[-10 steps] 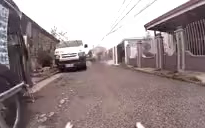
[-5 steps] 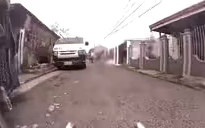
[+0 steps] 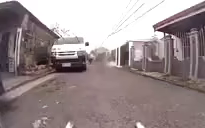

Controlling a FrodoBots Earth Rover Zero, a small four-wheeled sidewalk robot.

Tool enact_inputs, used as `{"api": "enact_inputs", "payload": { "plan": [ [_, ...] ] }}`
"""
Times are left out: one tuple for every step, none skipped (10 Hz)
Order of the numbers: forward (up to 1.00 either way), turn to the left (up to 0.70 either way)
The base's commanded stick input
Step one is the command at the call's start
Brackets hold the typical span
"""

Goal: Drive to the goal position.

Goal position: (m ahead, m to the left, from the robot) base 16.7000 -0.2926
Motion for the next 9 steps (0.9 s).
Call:
{"api": "enact_inputs", "payload": {
  "plan": [
    [0.7, 0.01],
    [0.7, 0.01],
    [0.7, 0.01],
    [0.7, 0.01],
    [0.7, 0.01],
    [0.7, 0.01],
    [0.7, 0.01],
    [0.7, 0.03],
    [0.7, 0.05]
  ]
}}
